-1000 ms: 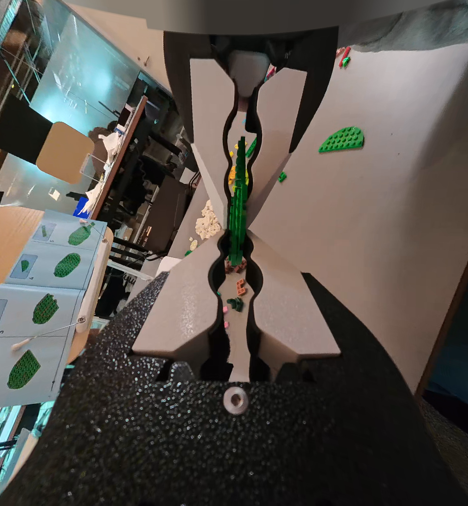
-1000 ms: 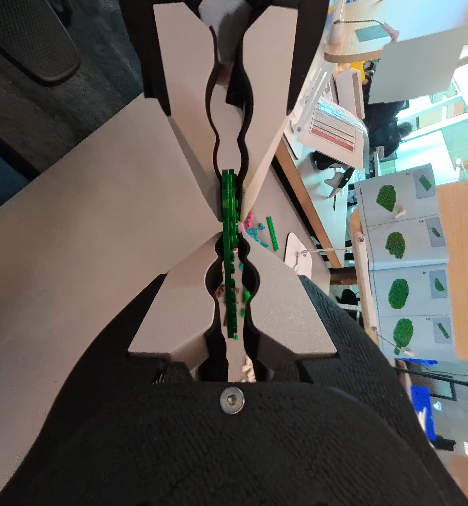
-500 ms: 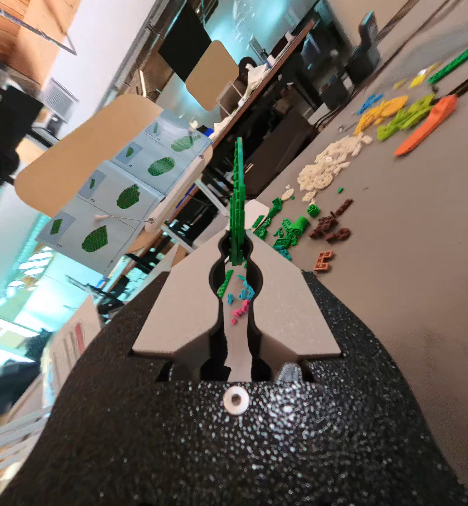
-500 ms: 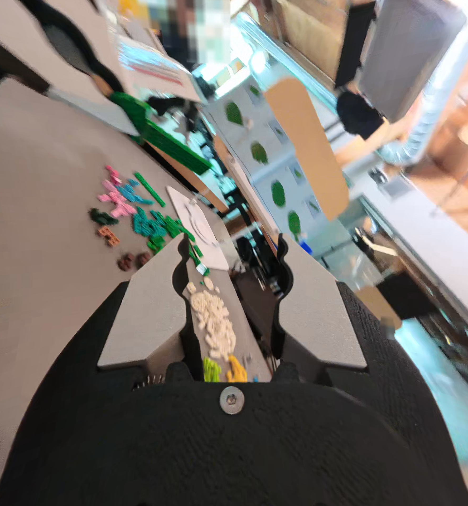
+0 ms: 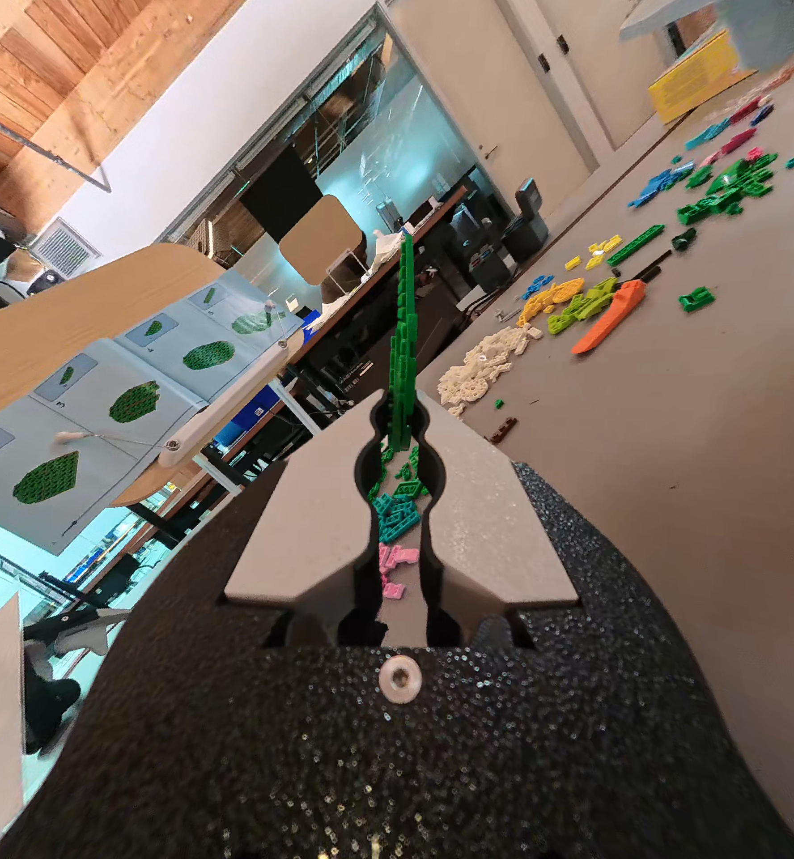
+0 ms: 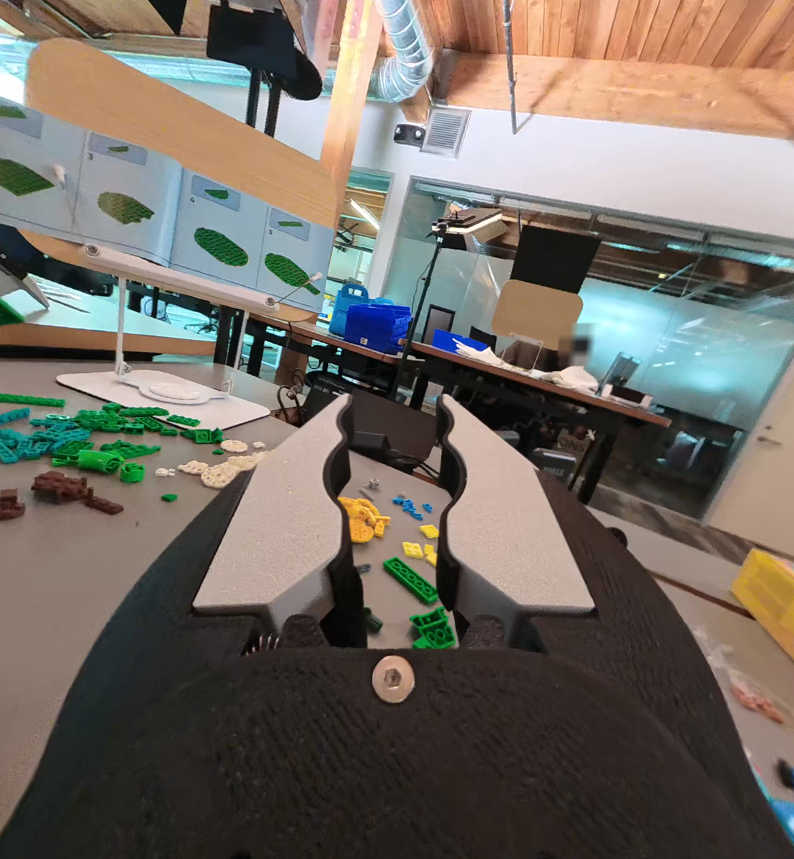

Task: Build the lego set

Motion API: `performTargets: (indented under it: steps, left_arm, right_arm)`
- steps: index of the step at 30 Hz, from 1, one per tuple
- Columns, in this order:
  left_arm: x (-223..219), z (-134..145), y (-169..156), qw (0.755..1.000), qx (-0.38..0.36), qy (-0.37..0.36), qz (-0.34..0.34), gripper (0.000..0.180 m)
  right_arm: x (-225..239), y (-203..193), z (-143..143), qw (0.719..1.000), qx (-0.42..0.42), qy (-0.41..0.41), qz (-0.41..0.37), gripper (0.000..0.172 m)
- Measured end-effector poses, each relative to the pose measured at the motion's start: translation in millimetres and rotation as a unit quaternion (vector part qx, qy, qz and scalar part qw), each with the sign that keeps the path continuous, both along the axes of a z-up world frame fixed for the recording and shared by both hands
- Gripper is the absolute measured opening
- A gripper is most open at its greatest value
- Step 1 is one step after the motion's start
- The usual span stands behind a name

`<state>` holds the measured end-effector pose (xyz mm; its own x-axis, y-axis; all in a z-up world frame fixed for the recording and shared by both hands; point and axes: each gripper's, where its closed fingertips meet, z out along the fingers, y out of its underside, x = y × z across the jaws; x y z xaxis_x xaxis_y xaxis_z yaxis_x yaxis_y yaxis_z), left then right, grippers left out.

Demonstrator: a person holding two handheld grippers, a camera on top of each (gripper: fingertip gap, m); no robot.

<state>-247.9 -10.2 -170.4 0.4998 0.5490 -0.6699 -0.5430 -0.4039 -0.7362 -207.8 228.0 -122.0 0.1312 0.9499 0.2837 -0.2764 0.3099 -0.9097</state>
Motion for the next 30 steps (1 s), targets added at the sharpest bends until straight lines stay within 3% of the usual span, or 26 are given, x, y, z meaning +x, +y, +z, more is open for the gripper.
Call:
performTargets:
  steps: [7,14,17,20,30]
  left_arm:
    - [8,-2,9,0.999,-0.025,0.028,-0.011,0.005]
    - [18,-6,17,0.995,-0.062,0.072,-0.036,0.005]
    - [33,-20,27,0.981,-0.129,0.123,-0.082,0.005]
    - [32,-33,31,0.963,-0.195,0.172,-0.072,0.005]
    - [52,-51,45,0.924,-0.27,0.254,-0.089,0.005]
  right_arm:
    - [-5,-25,-11,0.997,0.068,-0.017,0.02,0.025]
    - [-7,-28,-13,0.996,0.089,-0.018,0.015,0.03]
    - [-5,-18,-10,0.997,0.081,-0.014,0.003,0.031]
    - [-5,-6,-9,0.997,0.08,-0.014,-0.017,0.03]
    - [-11,-2,-21,0.992,0.121,-0.034,-0.033,0.026]
